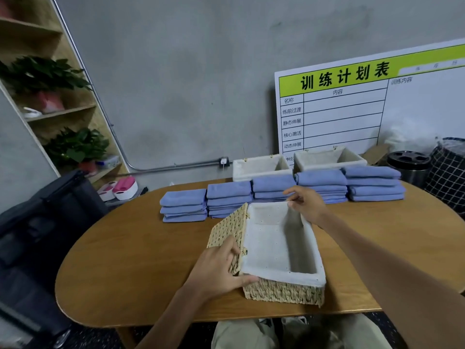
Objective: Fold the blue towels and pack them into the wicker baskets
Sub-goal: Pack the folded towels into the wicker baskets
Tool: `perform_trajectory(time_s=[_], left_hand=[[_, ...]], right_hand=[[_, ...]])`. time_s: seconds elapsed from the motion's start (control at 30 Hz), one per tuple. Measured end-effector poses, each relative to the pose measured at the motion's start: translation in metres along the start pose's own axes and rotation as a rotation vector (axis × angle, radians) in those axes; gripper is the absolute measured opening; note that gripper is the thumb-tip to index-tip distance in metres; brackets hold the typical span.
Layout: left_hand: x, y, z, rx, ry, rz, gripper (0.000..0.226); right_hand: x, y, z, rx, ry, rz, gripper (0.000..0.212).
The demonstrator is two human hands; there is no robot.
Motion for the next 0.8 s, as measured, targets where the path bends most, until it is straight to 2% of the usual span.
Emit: perform_trajectory(time_s=[0.1,0.13,0.27,0.5,0.57,0.67,0.8], left_hand=[[-0.002,-0.002,-0.005,0.185,0.051,0.079,0.032],[-0.005,-0.002,-0.009,0.210,0.039,0.113,0.029],[-0.022,-0.003,-0.026,0.171,0.006,0.184,0.036],[-0.043,-0.007,-0.060,0.270,-0.050,0.146,0.042],[-0.063,-0.021,-0.074,0.194,-0.123,0.151,0.043],[-0.108,-0.043,-0.105,-0.063,-0.166,0.165,0.041],[-0.186,-0.044,-0.151,-0.355,-0.180,-0.028,0.019]], right_hand=[[-0.006,0.009,-0.007,0.016,-0.021,-0.001,0.028],[-0.008,0.012,-0.010,0.021,-0.035,0.000,0.029],[-0.016,0.024,-0.018,0.058,-0.054,-0.014,0.023],[-0.022,0.032,-0.018,-0.017,-0.016,-0.004,0.020],[-0.022,0.033,-0.021,-0.023,-0.022,-0.015,0.020],[-0.022,0.035,-0.020,-0.008,-0.034,-0.008,0.020],[-0.026,0.036,-0.017,-0.021,-0.001,0.010,0.019]])
Point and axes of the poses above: each hand's wrist, its own x-axis away from the middle knuckle, its own y-axis out of the palm, z = x × y, the point moved 5 cm from there along -x, towards the middle knuckle, and after that the axes turned 12 degrees about y, right-handed, at the moved point
